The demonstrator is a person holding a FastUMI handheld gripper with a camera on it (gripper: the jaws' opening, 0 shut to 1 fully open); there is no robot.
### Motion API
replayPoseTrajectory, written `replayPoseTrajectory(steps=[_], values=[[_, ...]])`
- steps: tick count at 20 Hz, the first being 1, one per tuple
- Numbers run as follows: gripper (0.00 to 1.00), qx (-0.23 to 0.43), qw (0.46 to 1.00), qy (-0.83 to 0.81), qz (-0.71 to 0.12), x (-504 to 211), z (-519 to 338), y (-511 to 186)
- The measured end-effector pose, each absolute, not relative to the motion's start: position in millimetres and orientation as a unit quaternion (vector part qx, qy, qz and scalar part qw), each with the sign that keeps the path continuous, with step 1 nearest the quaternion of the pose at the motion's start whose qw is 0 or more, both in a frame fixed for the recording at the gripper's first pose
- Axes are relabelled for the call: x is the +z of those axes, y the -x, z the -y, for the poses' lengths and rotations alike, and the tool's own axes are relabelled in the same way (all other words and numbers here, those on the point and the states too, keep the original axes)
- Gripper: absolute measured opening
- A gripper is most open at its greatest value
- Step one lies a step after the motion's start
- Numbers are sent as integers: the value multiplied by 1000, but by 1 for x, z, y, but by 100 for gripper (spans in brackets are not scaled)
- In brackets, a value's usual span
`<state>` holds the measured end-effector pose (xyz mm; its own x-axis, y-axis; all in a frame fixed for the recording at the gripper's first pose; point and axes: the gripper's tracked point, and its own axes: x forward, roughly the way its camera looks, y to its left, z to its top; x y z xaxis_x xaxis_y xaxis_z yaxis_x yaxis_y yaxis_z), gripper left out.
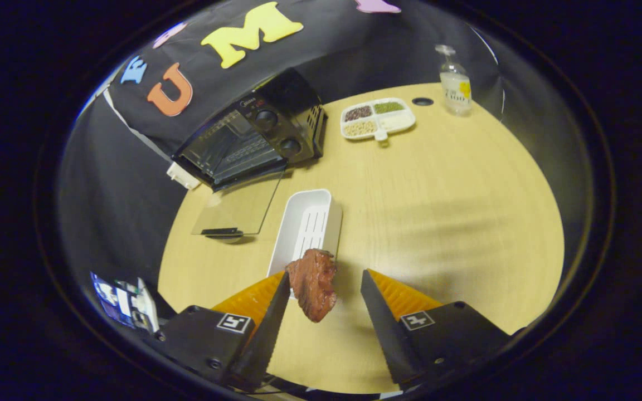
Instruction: Open the toaster oven, put the food inside, and close the toaster oven door.
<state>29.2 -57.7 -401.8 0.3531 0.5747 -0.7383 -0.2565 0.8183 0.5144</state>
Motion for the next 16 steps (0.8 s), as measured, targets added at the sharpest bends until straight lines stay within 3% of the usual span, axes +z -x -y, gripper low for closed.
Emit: replayPoseTrajectory(steps=[3,6,8,16], values=[[60,275,760,-242,-538,-400,45,-21],[23,260,733,-298,-554,-402,44,-22],[18,268,727,-299,-556,-401,44,-14],[16,288,746,-307,-516,-353,24,-25]])
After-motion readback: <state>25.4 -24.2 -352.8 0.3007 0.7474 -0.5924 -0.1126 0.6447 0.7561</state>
